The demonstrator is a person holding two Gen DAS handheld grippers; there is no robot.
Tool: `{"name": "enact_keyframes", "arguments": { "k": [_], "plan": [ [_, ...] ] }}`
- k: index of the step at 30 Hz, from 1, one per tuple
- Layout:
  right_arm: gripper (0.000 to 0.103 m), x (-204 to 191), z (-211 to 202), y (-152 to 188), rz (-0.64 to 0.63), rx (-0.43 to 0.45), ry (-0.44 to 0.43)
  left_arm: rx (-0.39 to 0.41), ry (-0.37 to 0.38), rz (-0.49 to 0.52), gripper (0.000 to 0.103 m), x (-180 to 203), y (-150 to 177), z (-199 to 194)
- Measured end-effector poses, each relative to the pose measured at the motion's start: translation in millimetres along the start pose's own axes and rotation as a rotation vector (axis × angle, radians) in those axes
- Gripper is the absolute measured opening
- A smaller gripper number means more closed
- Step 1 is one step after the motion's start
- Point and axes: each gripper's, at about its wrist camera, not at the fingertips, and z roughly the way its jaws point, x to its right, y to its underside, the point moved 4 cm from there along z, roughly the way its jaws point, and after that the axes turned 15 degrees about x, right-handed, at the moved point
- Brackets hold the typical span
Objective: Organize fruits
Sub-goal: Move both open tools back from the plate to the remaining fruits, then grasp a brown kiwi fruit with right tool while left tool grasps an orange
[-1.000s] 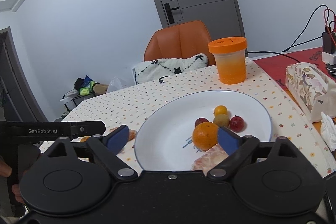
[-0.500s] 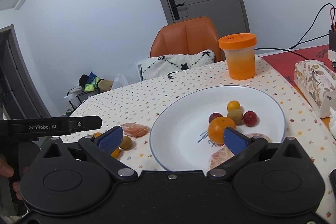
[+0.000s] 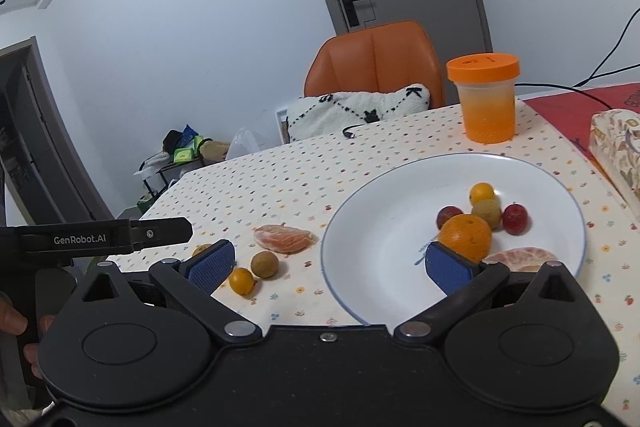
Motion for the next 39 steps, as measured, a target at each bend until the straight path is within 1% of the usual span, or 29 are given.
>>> {"name": "enact_keyframes", "arguments": {
  "k": [4, 8, 13, 17, 18, 21, 25, 28, 29, 30, 31, 34, 38, 39],
  "plan": [
    [0.103, -7, 4, 2, -0.015, -0.007, -0.011, -0.007, -0.036, -0.018, 0.096, -12, 1, -1],
    [0.103, -15, 8, 5, -0.022, -0.022, -0.024, -0.019, -0.073, -0.015, 0.096, -22, 3, 0],
    [0.102, -26, 14, 8, -0.048, -0.033, -0.041, -0.019, -0.073, -0.02, 0.096, -30, 7, 1],
    [0.098, -32, 19, 9, -0.053, -0.041, -0.054, -0.025, -0.054, -0.032, 0.094, -35, 11, 6],
    [0.096, -34, 21, 10, -0.054, -0.047, -0.059, -0.029, -0.049, -0.035, 0.094, -35, 12, 8],
    [0.085, -38, 27, 12, -0.056, -0.065, -0.073, -0.035, -0.034, -0.043, 0.091, -37, 16, 13],
    [0.072, -43, 36, 17, -0.056, -0.087, -0.088, -0.045, -0.011, -0.046, 0.084, -37, 21, 17],
    [0.07, -47, 43, 19, -0.066, -0.1, -0.089, -0.045, -0.004, -0.051, 0.083, -37, 24, 21],
    [0.069, -47, 46, 20, -0.068, -0.104, -0.088, -0.046, 0.0, -0.057, 0.08, -38, 24, 22],
    [0.066, -48, 48, 21, -0.07, -0.109, -0.089, -0.05, 0.006, -0.065, 0.079, -39, 25, 24],
    [0.062, -50, 51, 22, -0.072, -0.116, -0.091, -0.055, 0.011, -0.071, 0.075, -41, 26, 25],
    [0.054, -54, 60, 25, -0.078, -0.131, -0.088, -0.072, 0.014, -0.079, 0.067, -43, 30, 31],
    [0.049, -59, 70, 27, -0.089, -0.136, -0.074, -0.092, 0.023, -0.097, 0.064, -45, 35, 40],
    [0.045, -60, 71, 27, -0.092, -0.138, -0.075, -0.098, 0.029, -0.104, 0.063, -46, 36, 42]
  ]
}}
